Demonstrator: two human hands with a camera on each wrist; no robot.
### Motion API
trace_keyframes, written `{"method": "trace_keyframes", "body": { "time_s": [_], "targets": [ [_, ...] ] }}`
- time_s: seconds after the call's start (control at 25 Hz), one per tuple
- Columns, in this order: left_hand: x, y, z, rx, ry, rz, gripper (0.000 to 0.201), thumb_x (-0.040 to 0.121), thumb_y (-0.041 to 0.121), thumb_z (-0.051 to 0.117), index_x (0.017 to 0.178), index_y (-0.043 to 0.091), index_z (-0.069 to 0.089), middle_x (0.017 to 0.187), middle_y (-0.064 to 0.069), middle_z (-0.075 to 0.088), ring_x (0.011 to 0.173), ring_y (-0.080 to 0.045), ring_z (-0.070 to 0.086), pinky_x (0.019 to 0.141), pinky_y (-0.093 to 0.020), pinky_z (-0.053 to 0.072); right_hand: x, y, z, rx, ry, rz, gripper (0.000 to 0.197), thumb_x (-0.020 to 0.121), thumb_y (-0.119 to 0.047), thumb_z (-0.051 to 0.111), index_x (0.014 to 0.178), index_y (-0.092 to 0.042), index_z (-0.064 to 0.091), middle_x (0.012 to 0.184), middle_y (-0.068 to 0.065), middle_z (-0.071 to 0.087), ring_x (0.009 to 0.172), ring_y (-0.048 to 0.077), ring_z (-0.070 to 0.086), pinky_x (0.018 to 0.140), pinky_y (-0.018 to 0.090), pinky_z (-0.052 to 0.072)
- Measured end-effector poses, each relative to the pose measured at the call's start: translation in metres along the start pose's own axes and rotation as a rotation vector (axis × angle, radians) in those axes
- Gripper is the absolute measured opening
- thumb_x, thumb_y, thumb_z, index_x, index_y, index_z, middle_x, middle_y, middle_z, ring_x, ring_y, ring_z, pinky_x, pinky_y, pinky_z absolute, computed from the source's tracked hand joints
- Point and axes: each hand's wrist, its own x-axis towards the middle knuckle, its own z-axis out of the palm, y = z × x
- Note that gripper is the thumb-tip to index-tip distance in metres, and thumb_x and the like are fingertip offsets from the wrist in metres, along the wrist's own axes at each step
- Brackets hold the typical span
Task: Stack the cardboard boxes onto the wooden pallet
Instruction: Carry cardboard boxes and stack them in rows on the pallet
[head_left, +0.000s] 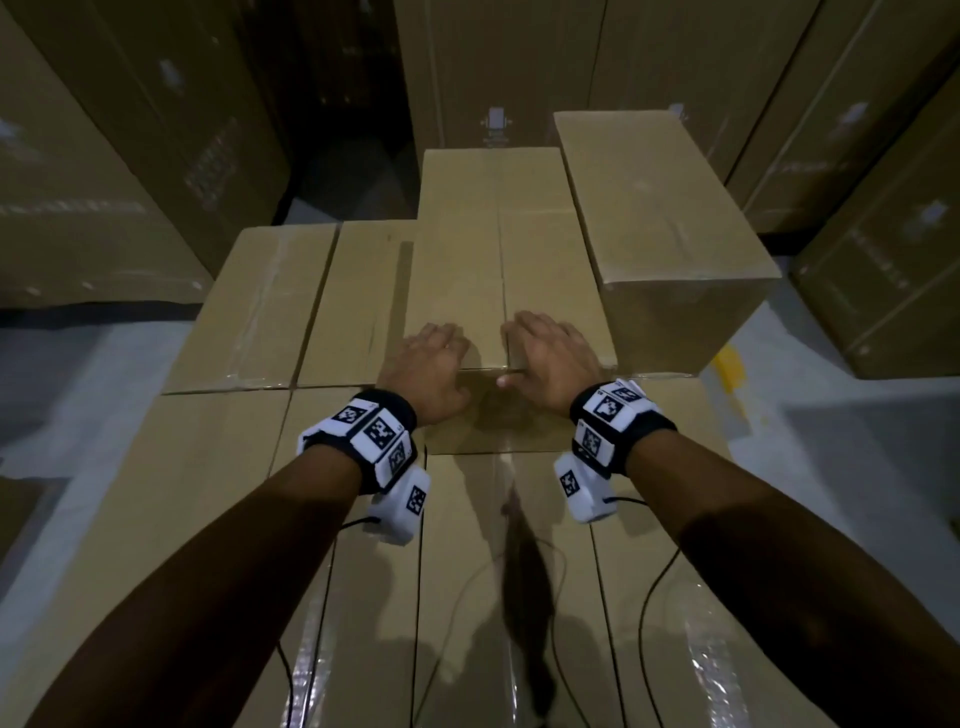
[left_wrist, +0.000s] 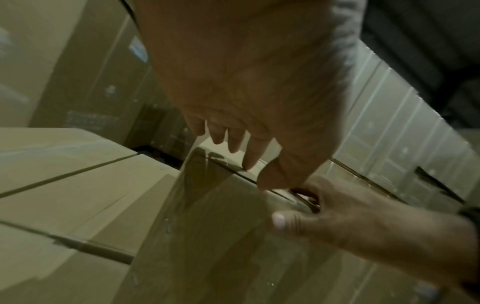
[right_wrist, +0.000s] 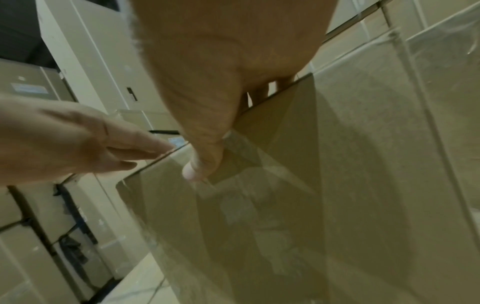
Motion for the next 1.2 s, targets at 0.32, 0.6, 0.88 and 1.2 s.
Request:
{"method": "trace_keyframes", "body": {
  "time_s": [0.32,0.6,0.88,1.2],
  "targets": [
    [0.021,0.046,0.017,0.043,0.066,-0.031,0.082,0.093,0.046,0.058,0.157,0.020,0.012,0.165,-0.011,0.008,0.151,-0.030,0.008,0.122,-0.046,0.012,-0.007,0.103,-0.039,0.373,0.337,0.278,0.036,0.095,-0.009,0.055,0.130,-0.005,0.062,0.134,0.016,0.060,0.122,0.032,0.057,0.101,0.034,0.043],
    [0.034,0.054,0.037,0.122,0.138,-0.110,0.089,0.091,0.060,0.055,0.156,0.029,0.003,0.165,-0.010,0.003,0.152,-0.031,0.004,0.121,-0.048,0.007,0.057,0.167,-0.024,-0.113,0.159,0.179,0.072,0.090,-0.032,0.068,0.150,-0.013,0.033,0.157,0.019,0.030,0.143,0.038,0.030,0.115,0.053,0.030],
    [0.049,0.049,0.034,0.096,0.158,-0.118,0.087,0.090,0.058,0.058,0.156,0.032,0.007,0.165,-0.008,0.006,0.152,-0.028,0.006,0.123,-0.045,0.008,0.074,0.177,-0.006,-0.242,0.081,0.181,0.092,0.083,-0.028,0.076,0.155,-0.017,0.019,0.163,0.015,0.019,0.148,0.035,0.022,0.118,0.052,0.023],
    [0.091,0.042,0.017,0.068,0.180,-0.150,0.083,0.087,0.054,0.064,0.155,0.029,0.021,0.163,-0.009,0.016,0.151,-0.028,0.015,0.122,-0.044,0.016,0.076,0.178,-0.004,-0.244,0.051,0.187,0.096,0.087,-0.033,0.073,0.158,-0.022,0.009,0.166,0.010,0.010,0.151,0.031,0.015,0.120,0.047,0.018]
  ]
}}
